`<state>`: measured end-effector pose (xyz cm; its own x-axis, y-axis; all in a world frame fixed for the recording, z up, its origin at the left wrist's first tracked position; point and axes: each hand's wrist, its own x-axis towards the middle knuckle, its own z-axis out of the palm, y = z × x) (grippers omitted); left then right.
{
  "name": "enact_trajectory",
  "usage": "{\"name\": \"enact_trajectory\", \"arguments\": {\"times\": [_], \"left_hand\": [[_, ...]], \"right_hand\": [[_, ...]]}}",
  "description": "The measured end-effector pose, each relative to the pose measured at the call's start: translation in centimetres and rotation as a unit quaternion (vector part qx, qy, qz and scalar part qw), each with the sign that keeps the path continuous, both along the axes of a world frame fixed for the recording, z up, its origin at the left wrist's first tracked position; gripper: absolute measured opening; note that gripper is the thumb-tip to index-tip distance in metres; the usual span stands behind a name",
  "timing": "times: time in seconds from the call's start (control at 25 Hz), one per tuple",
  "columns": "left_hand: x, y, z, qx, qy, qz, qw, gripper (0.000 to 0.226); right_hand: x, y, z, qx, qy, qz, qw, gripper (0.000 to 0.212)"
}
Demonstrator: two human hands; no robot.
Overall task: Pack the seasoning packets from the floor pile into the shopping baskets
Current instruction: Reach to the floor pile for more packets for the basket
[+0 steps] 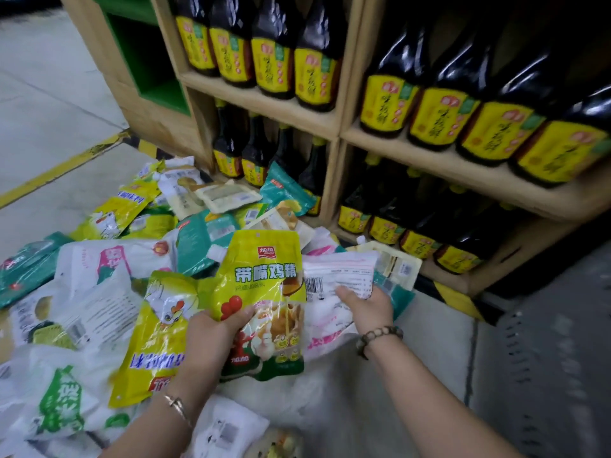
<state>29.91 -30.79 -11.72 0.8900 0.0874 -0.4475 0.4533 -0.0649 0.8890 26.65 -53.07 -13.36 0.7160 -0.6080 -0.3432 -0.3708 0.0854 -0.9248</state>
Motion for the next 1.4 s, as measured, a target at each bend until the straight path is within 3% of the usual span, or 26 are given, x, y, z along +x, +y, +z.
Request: {"name": "enact_trajectory", "arguments": {"times": [0.2, 0.36, 0.48, 0.6, 0.76, 0.96, 1.2, 1.4], "left_hand": [[0.9, -3.9, 9.6, -0.033, -0.067, -0.056, 0.996, 0.019], [0.9, -5.8, 18.2, -0.048, -0.143, -0.099, 0.984, 0.012], [-0.2, -7.3, 23.1, -0.078, -0.169, -0.115, 0.976, 0.015], [-2.5, -9.5, 27.1, -0.095, -0.189, -0.132, 0.969, 0.011], [-6.6, -13.7, 30.6, -0.121, -0.198, -0.177, 0.956, 0.007], [-12.1, -20.2, 31.0, -0.131, -0.179, -0.263, 0.939, 0.013], [-17.7, -28.1, 28.7, -0.096, -0.159, -0.325, 0.927, 0.008], [-20.0, -34.3, 25.2, -0.024, -0.192, -0.348, 0.917, 0.01]], "right_hand": [[-0.9, -3.9, 11.0, 0.032, -0.14, -0.102, 0.984, 0.016], [-2.7, -7.0, 18.8, 0.074, -0.181, -0.144, 0.97, 0.006], [-4.6, -8.8, 23.7, 0.071, -0.186, -0.128, 0.972, 0.013], [-8.0, -10.6, 28.6, 0.029, -0.222, -0.094, 0.97, 0.008], [-14.7, -14.5, 33.4, -0.1, -0.261, -0.086, 0.956, 0.007], [-24.5, -20.3, 34.1, -0.211, -0.243, -0.148, 0.935, 0.009], [-32.5, -25.8, 29.5, -0.24, -0.145, -0.235, 0.931, 0.006], [-34.3, -29.9, 24.6, -0.229, -0.04, -0.309, 0.922, 0.024]]}}
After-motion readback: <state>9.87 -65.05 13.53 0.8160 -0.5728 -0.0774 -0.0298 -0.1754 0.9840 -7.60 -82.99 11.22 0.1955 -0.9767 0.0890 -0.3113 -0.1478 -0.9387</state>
